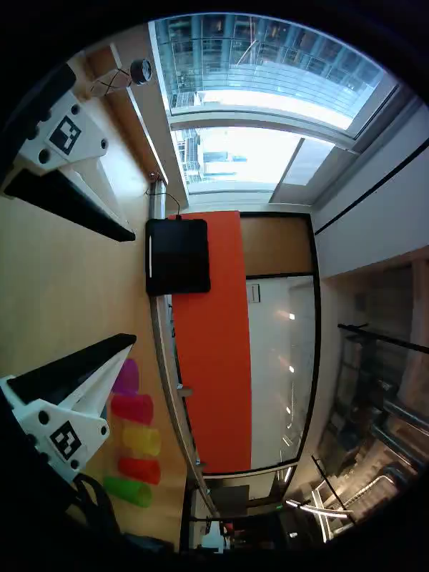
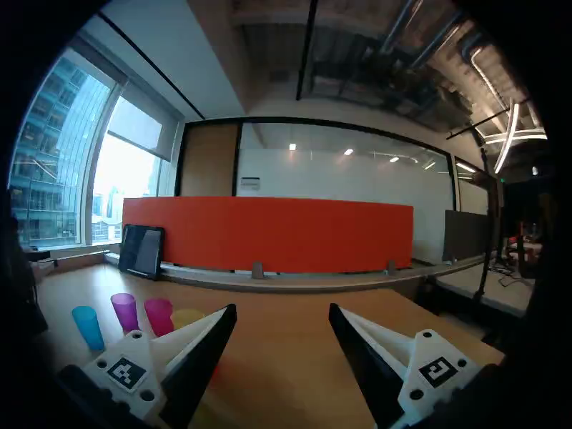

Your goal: Pour water

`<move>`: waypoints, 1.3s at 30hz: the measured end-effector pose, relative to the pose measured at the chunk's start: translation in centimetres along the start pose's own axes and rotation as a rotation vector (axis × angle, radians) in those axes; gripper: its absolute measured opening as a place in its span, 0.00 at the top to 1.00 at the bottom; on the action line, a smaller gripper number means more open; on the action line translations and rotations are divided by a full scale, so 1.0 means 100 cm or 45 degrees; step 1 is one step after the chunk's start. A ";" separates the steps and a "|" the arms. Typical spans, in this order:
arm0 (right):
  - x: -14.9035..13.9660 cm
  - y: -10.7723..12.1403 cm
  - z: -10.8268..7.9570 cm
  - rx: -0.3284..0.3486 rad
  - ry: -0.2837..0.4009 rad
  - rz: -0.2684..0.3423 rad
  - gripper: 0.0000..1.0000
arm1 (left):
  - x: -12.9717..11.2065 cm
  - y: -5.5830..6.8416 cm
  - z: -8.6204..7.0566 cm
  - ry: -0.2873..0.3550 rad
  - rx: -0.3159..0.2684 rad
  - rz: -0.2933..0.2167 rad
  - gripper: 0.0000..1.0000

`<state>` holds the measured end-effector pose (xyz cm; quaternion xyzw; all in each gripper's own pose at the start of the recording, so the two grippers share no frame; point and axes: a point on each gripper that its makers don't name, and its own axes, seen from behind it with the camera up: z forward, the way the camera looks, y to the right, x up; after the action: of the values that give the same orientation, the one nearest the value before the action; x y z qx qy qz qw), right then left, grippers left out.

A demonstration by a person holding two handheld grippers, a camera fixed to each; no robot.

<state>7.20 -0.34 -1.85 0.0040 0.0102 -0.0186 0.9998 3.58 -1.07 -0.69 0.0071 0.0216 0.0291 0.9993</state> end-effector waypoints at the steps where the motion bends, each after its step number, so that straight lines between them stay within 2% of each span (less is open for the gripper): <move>1: 0.001 0.000 0.000 -0.002 0.000 0.000 0.00 | -0.002 0.000 0.000 0.000 0.001 -0.004 0.04; 10: 0.005 -0.004 0.001 -0.006 0.005 -0.004 0.00 | -0.014 0.003 -0.001 -0.008 -0.004 -0.052 0.04; 25: 0.008 -0.008 0.002 -0.001 0.007 -0.001 0.00 | -0.025 0.011 0.000 -0.019 -0.010 -0.089 0.04; 39: 0.008 -0.003 -0.001 -0.014 0.006 0.015 0.00 | -0.033 0.012 0.003 -0.050 -0.014 -0.082 0.04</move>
<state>7.95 -0.65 -1.95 -0.0013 0.0127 -0.0128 0.9998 0.25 -0.02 -0.18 0.0015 0.0021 -0.0031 1.0000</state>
